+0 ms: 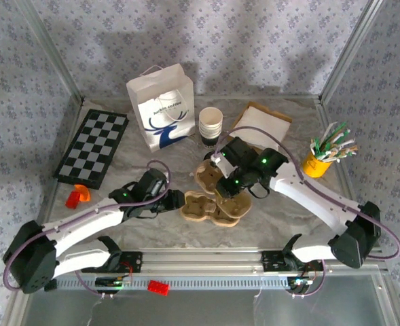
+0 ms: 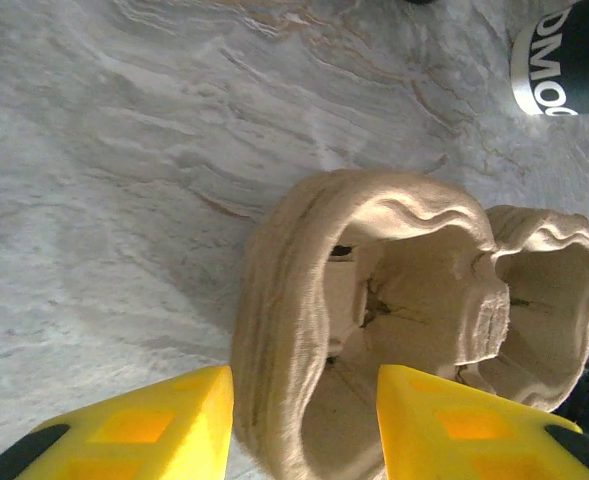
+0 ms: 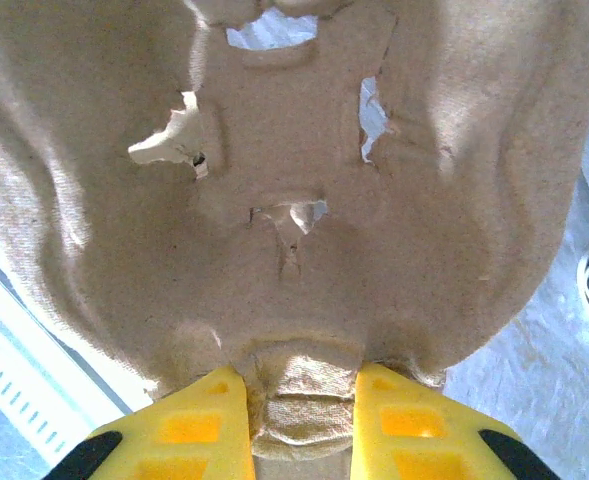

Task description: Pack the takeout coffee

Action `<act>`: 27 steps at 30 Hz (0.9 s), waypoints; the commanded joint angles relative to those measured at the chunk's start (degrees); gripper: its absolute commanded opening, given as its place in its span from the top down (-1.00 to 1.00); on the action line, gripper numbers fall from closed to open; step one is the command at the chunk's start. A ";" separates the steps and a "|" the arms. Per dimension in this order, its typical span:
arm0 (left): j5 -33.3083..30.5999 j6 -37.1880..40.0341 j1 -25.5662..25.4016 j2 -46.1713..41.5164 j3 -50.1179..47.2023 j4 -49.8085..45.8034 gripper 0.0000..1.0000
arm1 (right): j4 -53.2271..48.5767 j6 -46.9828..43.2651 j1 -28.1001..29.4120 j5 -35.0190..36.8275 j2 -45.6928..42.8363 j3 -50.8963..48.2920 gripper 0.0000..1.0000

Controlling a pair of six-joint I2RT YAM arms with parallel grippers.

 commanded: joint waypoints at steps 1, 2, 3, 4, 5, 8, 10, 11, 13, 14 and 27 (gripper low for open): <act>1.27 -1.45 -1.85 2.23 0.81 3.60 0.15 | -4.00 5.92 -1.43 0.29 -1.70 2.39 0.53; 1.18 -1.90 -2.00 2.73 0.67 3.92 0.15 | -4.65 6.27 -1.87 0.47 -1.85 2.71 0.53; 1.21 -2.63 -2.18 3.15 0.34 4.65 0.16 | -4.92 6.77 -2.19 0.70 -2.06 2.71 0.53; 1.63 -3.27 -2.57 3.68 0.06 5.81 0.17 | -5.17 7.34 -2.84 1.01 -2.45 2.77 0.52; 1.99 -3.68 -3.09 4.19 -0.07 6.87 0.18 | -5.27 7.79 -3.47 0.76 -2.74 2.77 0.52; 1.32 -4.06 -5.31 6.42 1.49 6.66 0.21 | -5.55 8.83 -5.22 0.36 -3.82 2.61 0.52; 0.71 -5.09 -6.86 7.77 2.11 7.83 0.22 | -6.05 9.14 -6.49 0.74 -4.54 2.53 0.52; 0.36 -5.81 -7.60 8.21 2.11 8.97 0.22 | -6.42 9.15 -7.05 0.86 -4.81 2.43 0.52; -0.59 -7.58 -8.93 9.81 2.62 10.67 0.22 | -7.33 9.62 -8.65 1.17 -5.32 2.35 0.52; -0.94 -8.06 -9.81 10.79 3.21 11.62 0.23 | -7.64 9.75 -9.39 0.85 -5.57 2.41 0.52; -2.33 -9.37 -18.58 28.64 19.20 15.62 0.23 | -9.98 11.07 -16.45 0.86 -9.00 1.85 0.52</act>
